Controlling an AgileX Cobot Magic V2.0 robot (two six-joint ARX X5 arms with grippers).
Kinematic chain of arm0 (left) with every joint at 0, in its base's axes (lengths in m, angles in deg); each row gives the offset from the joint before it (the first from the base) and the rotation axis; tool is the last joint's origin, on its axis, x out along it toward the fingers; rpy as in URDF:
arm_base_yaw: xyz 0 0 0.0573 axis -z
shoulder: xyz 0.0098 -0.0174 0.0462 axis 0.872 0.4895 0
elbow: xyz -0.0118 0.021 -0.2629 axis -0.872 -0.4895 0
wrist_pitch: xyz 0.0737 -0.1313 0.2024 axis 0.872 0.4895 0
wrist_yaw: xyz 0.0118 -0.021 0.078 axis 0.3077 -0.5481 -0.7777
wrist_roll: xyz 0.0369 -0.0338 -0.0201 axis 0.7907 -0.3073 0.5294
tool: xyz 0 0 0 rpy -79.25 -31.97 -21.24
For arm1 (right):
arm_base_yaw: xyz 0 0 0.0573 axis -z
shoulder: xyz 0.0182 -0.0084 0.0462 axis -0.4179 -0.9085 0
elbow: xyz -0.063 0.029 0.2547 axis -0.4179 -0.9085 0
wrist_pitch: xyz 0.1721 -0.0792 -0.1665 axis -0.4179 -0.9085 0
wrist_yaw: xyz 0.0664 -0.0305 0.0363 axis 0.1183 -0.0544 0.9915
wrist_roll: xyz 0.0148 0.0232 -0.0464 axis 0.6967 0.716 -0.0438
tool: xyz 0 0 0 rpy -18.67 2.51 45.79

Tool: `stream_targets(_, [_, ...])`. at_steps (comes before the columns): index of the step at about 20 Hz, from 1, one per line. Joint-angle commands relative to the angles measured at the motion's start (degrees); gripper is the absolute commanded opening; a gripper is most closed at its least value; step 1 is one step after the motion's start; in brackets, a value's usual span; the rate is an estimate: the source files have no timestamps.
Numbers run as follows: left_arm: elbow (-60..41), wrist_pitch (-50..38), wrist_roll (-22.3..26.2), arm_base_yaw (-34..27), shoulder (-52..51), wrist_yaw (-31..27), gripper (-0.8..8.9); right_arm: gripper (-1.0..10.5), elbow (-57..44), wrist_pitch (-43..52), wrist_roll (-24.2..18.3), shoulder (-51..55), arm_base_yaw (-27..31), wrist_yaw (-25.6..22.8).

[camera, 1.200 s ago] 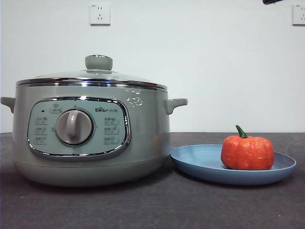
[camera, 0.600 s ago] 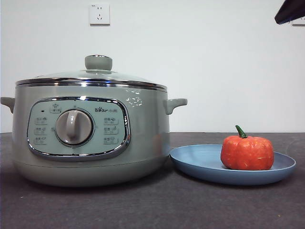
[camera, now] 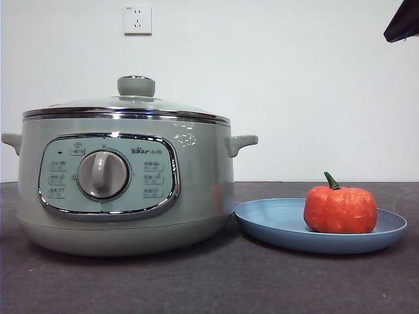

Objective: Take the pumpkin out from the steamer,put the pumpkin in the blue plate,close the lid

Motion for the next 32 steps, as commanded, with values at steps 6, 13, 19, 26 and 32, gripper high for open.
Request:
stream_targets(6, [-17.9, -7.1, -2.1, -11.2, -8.7, 0.2, -0.04, -0.2, -0.5, 0.1, 0.7, 0.1, 0.0, -0.2])
stream_targets(13, [-21.4, -7.7, -2.1, -14.6, -8.7, 0.0, -0.04, -0.2, -0.5, 0.1, 0.7, 0.1, 0.0, -0.2])
stream_targets(19, [-21.4, -7.7, -2.1, -14.6, -8.7, 0.1, -0.04, -0.2, -0.5, 0.1, 0.7, 0.1, 0.0, -0.2])
stream_targets(26, [-21.4, -7.7, -2.1, -14.6, -8.7, 0.0, -0.04, -0.2, -0.5, 0.1, 0.7, 0.1, 0.0, -0.2])
stream_targets(32, [-21.4, -7.7, -2.1, -14.6, -8.7, 0.0, -0.04, -0.2, -0.5, 0.1, -0.4, 0.1, 0.0, -0.4])
